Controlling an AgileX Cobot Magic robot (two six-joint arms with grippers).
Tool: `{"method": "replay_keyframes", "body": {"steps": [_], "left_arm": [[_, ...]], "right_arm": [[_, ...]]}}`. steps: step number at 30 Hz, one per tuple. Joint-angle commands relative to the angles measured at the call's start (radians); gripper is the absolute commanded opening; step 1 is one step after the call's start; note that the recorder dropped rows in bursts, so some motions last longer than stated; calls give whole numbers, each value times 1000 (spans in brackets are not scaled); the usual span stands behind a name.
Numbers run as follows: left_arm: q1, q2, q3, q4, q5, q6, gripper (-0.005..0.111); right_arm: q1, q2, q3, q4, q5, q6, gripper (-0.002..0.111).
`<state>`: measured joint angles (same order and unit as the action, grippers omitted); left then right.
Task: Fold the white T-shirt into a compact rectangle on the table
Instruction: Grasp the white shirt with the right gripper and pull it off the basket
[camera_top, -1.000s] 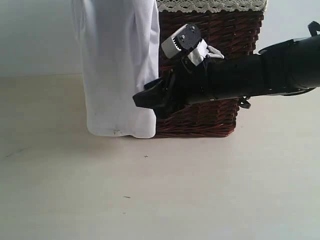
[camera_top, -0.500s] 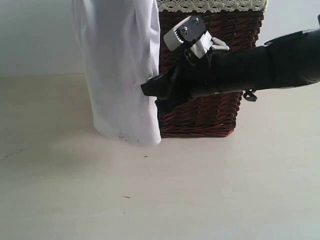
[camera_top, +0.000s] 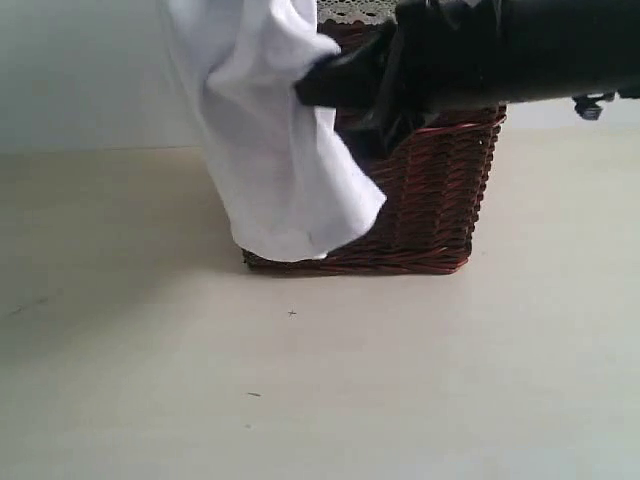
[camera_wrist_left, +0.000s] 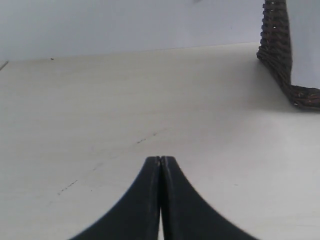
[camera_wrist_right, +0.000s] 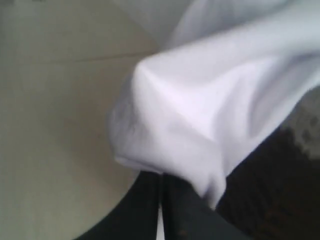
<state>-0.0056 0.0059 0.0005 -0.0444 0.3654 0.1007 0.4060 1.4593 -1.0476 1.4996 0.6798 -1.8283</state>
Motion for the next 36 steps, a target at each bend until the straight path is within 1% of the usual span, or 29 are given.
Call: {"method": "replay_keyframes", "body": {"steps": [1, 9, 12, 19, 24, 32, 34, 36], "left_arm": [[-6, -6, -1, 0, -9, -2, 0], [-6, -6, -1, 0, -9, -2, 0], [-6, -6, -1, 0, -9, -2, 0], [-6, -6, -1, 0, -9, -2, 0], [-6, -6, -1, 0, -9, -2, 0], [-6, -6, -1, 0, -9, -2, 0], [-6, -6, -1, 0, -9, -2, 0], [-6, -6, -1, 0, -9, -2, 0]], "right_arm": [[-1, -81, -20, 245, 15, -286, 0], [-2, -109, -277, 245, 24, -286, 0], [-2, -109, -412, 245, 14, -286, 0], [-2, -107, -755, 245, -153, -286, 0], [-2, -107, -989, 245, -186, -286, 0], [-2, -107, -1217, 245, -186, -286, 0], [-2, -107, -1242, 245, -183, -283, 0], [-2, -107, -1246, 245, -183, -231, 0]]}}
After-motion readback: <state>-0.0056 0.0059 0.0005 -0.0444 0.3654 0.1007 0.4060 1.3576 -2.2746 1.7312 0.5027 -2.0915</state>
